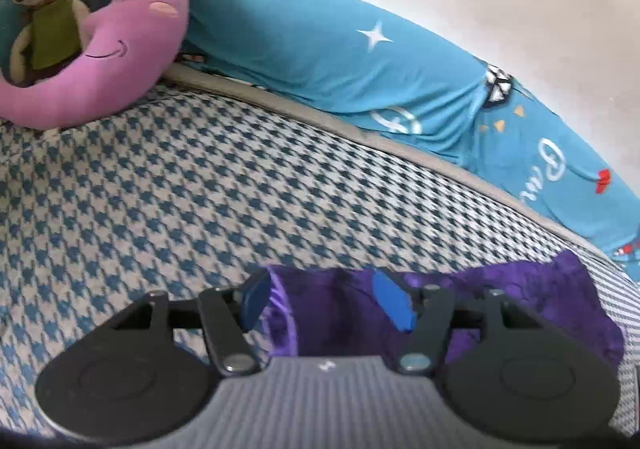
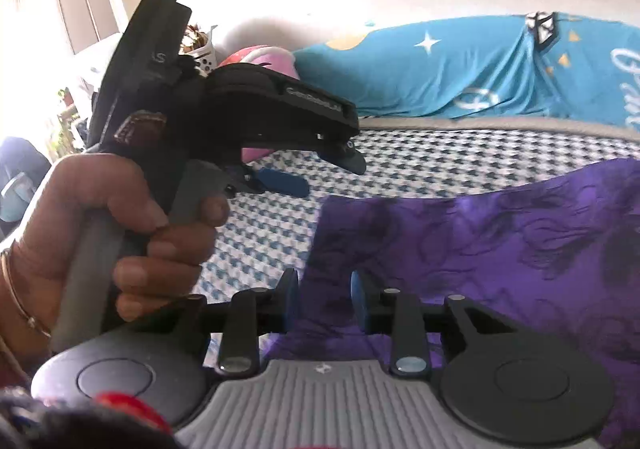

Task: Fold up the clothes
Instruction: 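Lower the blouse onto the sheet with the left gripper and release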

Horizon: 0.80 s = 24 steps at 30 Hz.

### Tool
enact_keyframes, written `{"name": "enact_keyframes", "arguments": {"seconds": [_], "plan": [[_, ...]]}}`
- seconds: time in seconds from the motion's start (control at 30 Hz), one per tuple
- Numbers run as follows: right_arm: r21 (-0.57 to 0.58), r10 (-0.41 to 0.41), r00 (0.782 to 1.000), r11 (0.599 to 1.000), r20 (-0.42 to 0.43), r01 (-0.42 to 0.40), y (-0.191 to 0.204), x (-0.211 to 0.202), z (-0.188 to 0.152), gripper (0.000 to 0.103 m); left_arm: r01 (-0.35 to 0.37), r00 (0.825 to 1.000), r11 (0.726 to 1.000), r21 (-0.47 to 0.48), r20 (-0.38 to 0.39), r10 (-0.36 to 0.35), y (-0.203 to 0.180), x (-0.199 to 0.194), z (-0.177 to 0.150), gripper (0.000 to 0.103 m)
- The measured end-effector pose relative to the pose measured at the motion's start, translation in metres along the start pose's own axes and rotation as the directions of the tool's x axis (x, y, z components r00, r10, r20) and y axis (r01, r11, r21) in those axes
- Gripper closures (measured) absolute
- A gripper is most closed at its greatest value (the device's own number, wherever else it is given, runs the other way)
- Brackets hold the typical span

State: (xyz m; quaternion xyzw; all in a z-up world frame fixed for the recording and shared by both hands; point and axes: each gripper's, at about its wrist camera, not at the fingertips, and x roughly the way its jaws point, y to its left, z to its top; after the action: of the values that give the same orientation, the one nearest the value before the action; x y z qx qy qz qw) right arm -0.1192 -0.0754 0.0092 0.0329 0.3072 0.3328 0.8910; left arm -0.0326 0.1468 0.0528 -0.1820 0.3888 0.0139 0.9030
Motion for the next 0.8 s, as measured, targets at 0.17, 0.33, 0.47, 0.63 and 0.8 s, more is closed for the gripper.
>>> {"name": "enact_keyframes", "arguments": {"seconds": [0.17,0.33,0.47,0.63,0.8], "plan": [[0.038,-0.088,0.996,0.995,-0.017,0.089,-0.025,-0.008,-0.003,0.071,0.04,0.999,0.999,0.034,-0.015,-0.04,-0.016,-0.001,-0.016,0.03],[0.115,-0.181,0.983,0.976,-0.033,0.184,-0.05,-0.025,-0.007,0.066,0.066,0.997,0.997,0.048,-0.032,-0.065,-0.028,0.002,-0.025,0.027],[0.179,-0.249,0.967,0.95,-0.049,0.254,-0.069,-0.037,-0.012,0.065,0.073,0.996,0.995,0.073,-0.064,-0.069,-0.041,0.009,-0.034,0.025],[0.211,-0.287,0.956,0.933,-0.055,0.292,-0.083,-0.05,-0.016,0.065,0.078,0.993,0.99,0.114,-0.093,-0.068,-0.057,0.017,-0.043,0.018],[0.228,-0.304,0.949,0.921,-0.079,0.314,-0.095,-0.054,-0.02,0.065,0.087,0.989,0.984,0.157,-0.131,-0.066,-0.073,0.027,-0.053,0.017]]}}
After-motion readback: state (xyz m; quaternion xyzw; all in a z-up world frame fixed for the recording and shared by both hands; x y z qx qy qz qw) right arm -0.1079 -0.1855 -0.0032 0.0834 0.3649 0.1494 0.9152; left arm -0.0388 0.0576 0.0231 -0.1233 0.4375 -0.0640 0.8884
